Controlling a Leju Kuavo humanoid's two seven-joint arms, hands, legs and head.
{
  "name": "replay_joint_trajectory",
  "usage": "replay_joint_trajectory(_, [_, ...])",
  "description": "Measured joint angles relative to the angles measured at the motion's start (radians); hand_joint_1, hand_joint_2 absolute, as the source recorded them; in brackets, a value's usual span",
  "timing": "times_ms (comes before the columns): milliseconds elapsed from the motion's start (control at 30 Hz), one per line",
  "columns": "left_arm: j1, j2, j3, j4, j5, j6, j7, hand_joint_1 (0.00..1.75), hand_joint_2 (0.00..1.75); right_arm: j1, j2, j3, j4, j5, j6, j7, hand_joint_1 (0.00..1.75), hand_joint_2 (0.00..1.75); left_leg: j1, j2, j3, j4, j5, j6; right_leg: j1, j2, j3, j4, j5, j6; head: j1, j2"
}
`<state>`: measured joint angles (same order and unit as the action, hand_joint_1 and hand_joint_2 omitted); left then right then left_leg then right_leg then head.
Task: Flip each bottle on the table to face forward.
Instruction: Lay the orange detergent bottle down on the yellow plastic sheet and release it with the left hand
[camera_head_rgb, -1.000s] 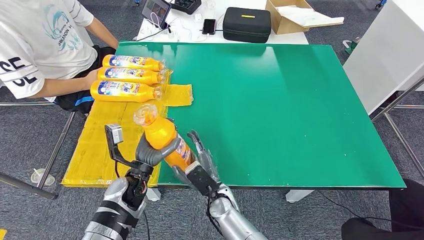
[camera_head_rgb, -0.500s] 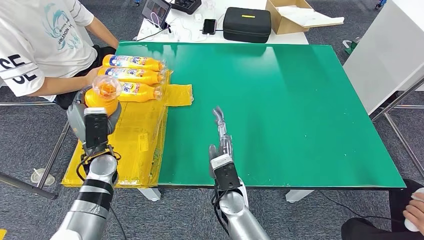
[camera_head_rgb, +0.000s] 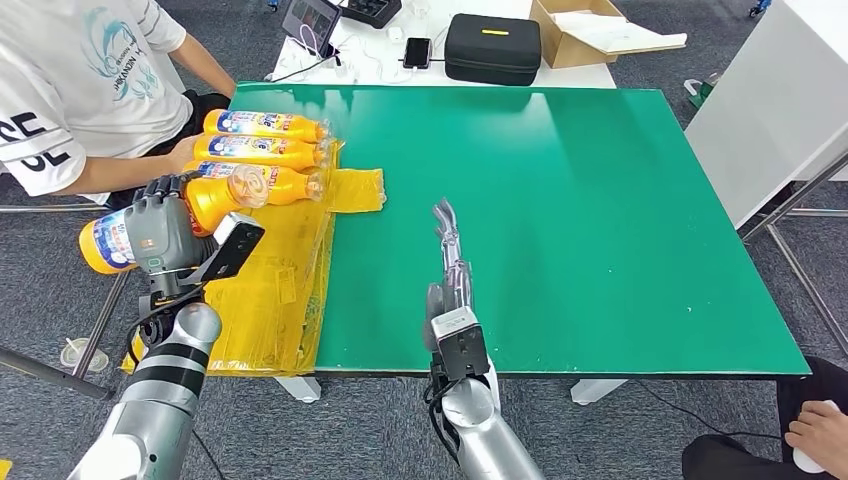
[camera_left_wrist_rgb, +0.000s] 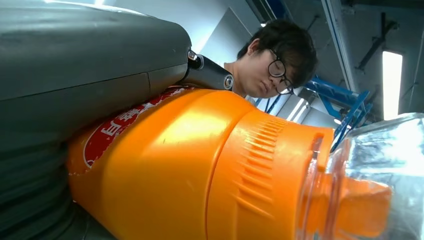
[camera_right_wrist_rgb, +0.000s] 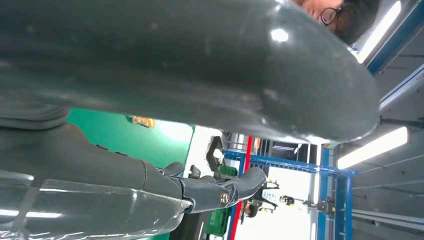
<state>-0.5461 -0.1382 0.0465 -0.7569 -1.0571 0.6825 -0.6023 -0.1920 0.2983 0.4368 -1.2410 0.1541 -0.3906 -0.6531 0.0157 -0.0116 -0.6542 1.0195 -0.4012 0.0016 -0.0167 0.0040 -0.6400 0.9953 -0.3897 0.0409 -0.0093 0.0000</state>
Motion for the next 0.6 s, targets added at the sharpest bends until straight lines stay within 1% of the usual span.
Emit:
replay_joint_trajectory(133, [-0.004, 0.002, 0.002, 0.012, -0.013, 0.000, 0.009, 1.75, 1.75, 0.000, 0.000, 0.000, -0.003, -0.002, 0.000, -0.001, 0.00, 0.00, 0.000, 0.000, 0.000, 0.000, 0.000, 0.000, 0.000, 0.000, 0.000, 0.000, 0.000, 0.000, 0.000, 0.000])
replay_joint_trajectory(233, [-0.031, 0.013, -0.008, 0.075, -0.107, -0.028, 0.053, 1.75, 1.75, 0.000, -0.002, 0.004, -0.003, -0.013, 0.007, -0.008, 0.00, 0.00, 0.000, -0.001, 0.000, 0.000, 0.000, 0.000, 0.000, 0.000, 0.000, 0.000, 0.000, 0.000, 0.000, 0.000])
replay_joint_trajectory(267, [-0.046, 0.023, -0.020, 0.117, -0.149, -0.069, 0.063, 1.75, 1.75, -0.001, -0.003, 0.008, -0.005, -0.018, 0.012, -0.010, 0.00, 0.00, 0.000, -0.001, 0.000, 0.000, 0.000, 0.000, 0.000, 0.000, 0.000, 0.000, 0.000, 0.000, 0.000, 0.000])
replay_joint_trajectory(333, [-0.069, 0.049, -0.056, 0.199, -0.205, -0.197, 0.060, 1.75, 1.75, -0.001, -0.007, 0.016, -0.009, -0.026, 0.025, -0.012, 0.00, 0.00, 0.000, 0.000, 0.000, 0.000, 0.000, 0.000, 0.000, 0.001, 0.000, 0.000, 0.000, 0.000, 0.000, 0.000])
replay_joint_trajectory(400, [-0.075, 0.073, -0.093, 0.257, -0.213, -0.333, 0.042, 1.75, 1.75, -0.001, -0.010, 0.021, -0.013, -0.031, 0.040, -0.012, 0.00, 0.00, 0.000, 0.002, 0.001, 0.000, 0.000, 0.000, 0.000, 0.002, 0.000, 0.000, 0.000, 0.000, 0.000, 0.000])
replay_joint_trajectory(467, [-0.074, 0.089, -0.116, 0.301, -0.188, -0.442, 0.019, 1.75, 1.75, -0.001, -0.013, 0.023, -0.014, -0.035, 0.056, -0.010, 0.00, 0.00, 0.000, 0.003, 0.000, 0.000, 0.000, 0.000, 0.000, 0.003, -0.001, 0.000, 0.000, 0.000, 0.000, 0.000])
replay_joint_trajectory(533, [-0.073, 0.102, -0.131, 0.331, -0.162, -0.520, 0.002, 1.75, 1.75, -0.002, -0.013, 0.026, -0.013, -0.038, 0.071, -0.007, 0.00, 0.00, 0.000, 0.003, 0.000, 0.000, 0.000, 0.000, 0.000, 0.003, -0.001, 0.000, 0.000, 0.000, 0.000, 0.000])
replay_joint_trajectory(600, [-0.078, 0.115, -0.149, 0.351, -0.153, -0.567, -0.003, 1.75, 1.75, -0.006, -0.013, 0.031, -0.010, -0.040, 0.086, -0.003, 0.00, 0.00, 0.000, 0.002, 0.000, 0.000, 0.000, -0.001, 0.000, 0.002, -0.001, 0.000, 0.000, 0.000, 0.000, 0.000])
